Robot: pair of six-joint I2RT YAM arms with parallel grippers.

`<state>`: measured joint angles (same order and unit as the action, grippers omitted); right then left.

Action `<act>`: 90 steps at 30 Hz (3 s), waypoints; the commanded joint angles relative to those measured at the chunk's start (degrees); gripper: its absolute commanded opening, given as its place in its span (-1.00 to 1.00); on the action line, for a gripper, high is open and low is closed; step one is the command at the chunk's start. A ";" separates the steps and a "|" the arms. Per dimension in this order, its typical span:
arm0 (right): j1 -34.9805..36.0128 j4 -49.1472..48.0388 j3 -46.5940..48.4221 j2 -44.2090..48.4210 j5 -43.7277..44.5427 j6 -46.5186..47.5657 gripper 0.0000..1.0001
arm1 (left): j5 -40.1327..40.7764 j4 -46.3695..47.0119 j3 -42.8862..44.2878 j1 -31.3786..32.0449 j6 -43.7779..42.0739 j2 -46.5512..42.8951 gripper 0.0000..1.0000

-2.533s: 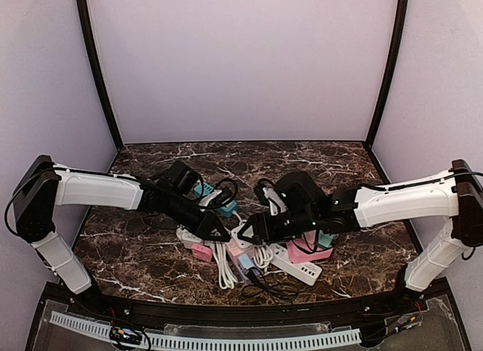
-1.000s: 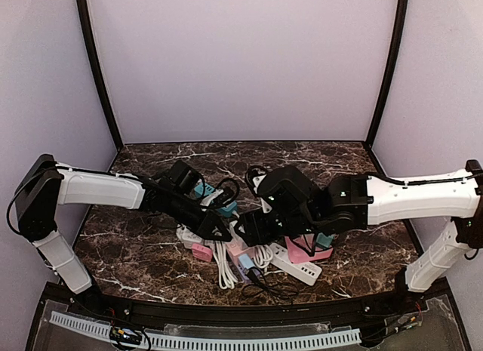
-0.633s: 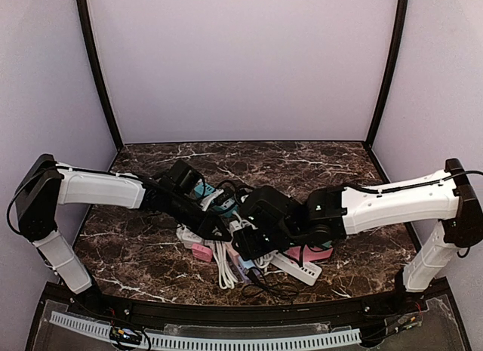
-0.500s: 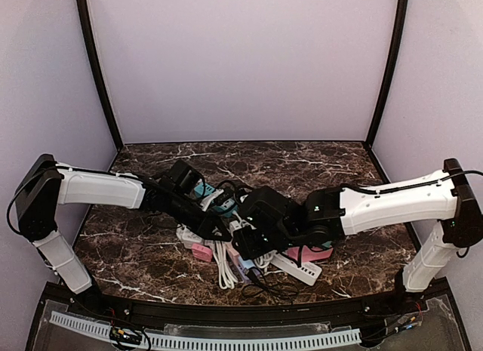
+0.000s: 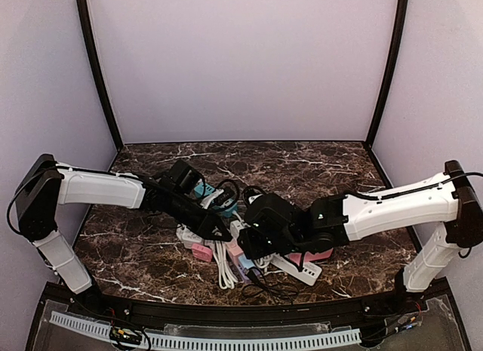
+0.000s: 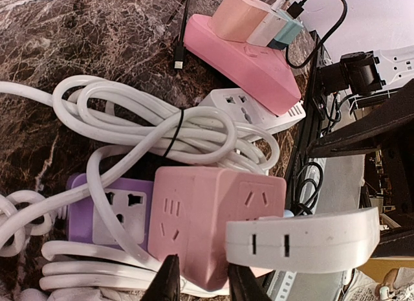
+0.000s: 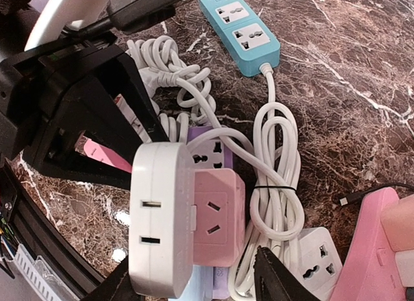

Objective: Pull the plug off the socket
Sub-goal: Remove the plug from the socket.

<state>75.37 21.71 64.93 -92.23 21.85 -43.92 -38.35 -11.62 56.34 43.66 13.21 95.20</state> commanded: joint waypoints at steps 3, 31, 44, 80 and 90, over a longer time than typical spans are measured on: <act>0.49 -2.54 -0.41 -0.82 -0.57 -1.55 0.10 | 4.84 -4.62 -0.11 0.24 -1.23 2.23 -0.50; 0.50 -5.28 3.95 -6.19 -0.31 2.07 -0.45 | 5.08 -5.04 0.08 0.29 -1.30 2.49 -0.50; 0.51 -4.62 4.10 -6.32 0.43 0.92 -1.00 | 5.24 -5.20 0.17 0.26 -1.30 2.90 -0.51; -2.31 -6.53 -1.56 -1.40 -1.48 -6.19 -1.00 | 6.02 -5.96 0.35 0.28 -1.51 3.32 -0.52; -0.95 -8.09 -0.54 -2.37 -0.75 -3.16 -1.00 | 6.55 -6.40 0.51 0.29 -1.60 3.57 -0.52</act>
<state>73.80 14.46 63.83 -95.39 19.33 -48.45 -38.13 -12.95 57.74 43.68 12.78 96.01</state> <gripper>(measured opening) 0.142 0.239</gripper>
